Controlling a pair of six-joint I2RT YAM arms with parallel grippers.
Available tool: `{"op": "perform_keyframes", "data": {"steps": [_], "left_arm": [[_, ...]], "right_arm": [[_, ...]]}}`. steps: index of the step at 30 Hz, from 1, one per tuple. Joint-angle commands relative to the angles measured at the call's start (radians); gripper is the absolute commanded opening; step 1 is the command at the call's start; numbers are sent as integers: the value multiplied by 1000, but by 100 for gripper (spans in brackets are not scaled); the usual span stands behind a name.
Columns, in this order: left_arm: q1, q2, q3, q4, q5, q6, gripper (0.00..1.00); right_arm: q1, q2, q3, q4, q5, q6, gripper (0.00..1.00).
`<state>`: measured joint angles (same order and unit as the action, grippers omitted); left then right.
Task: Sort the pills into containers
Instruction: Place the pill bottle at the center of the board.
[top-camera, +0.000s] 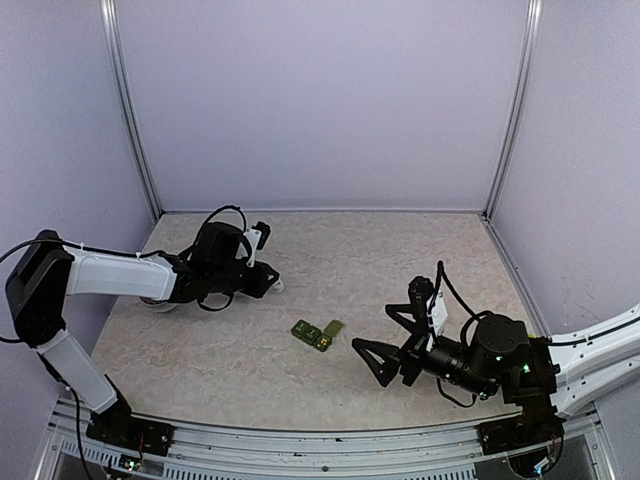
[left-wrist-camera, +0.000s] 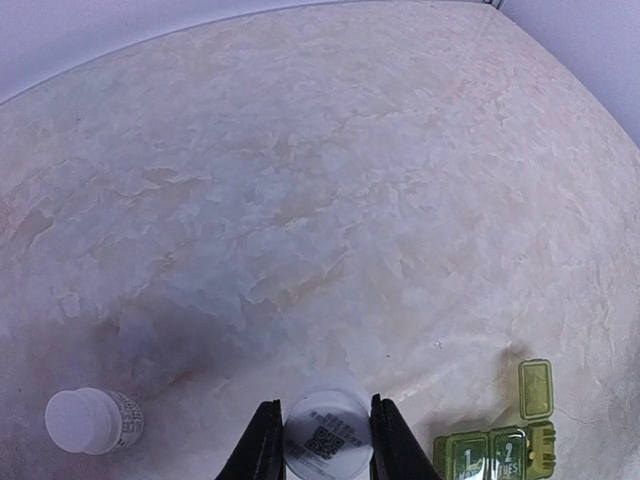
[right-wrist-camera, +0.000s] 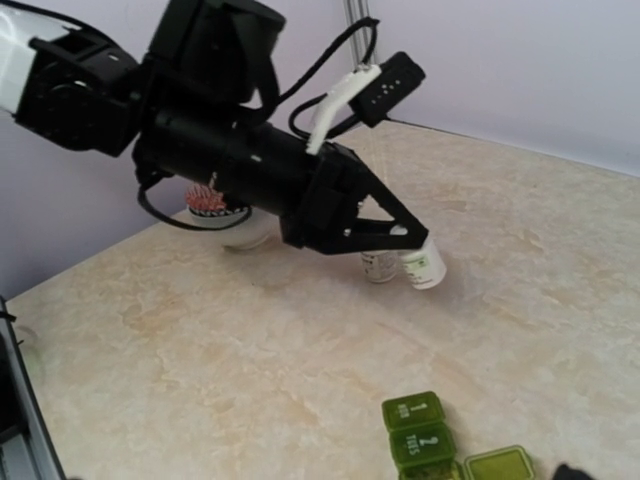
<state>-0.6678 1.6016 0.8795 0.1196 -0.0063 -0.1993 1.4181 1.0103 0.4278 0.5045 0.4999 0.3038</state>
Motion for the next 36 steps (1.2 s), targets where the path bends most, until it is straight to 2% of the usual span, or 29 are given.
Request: {"op": "perform_keyframes", "data": {"steps": [1,36], "left_arm": [[10,38,50,-26,-61,36,2],[71,202,126,-59,-98,47,2]], "right_arm": [[-5,-11,-8,-20,15,6,100],[-13,43,23,-46,10,17,100]]}}
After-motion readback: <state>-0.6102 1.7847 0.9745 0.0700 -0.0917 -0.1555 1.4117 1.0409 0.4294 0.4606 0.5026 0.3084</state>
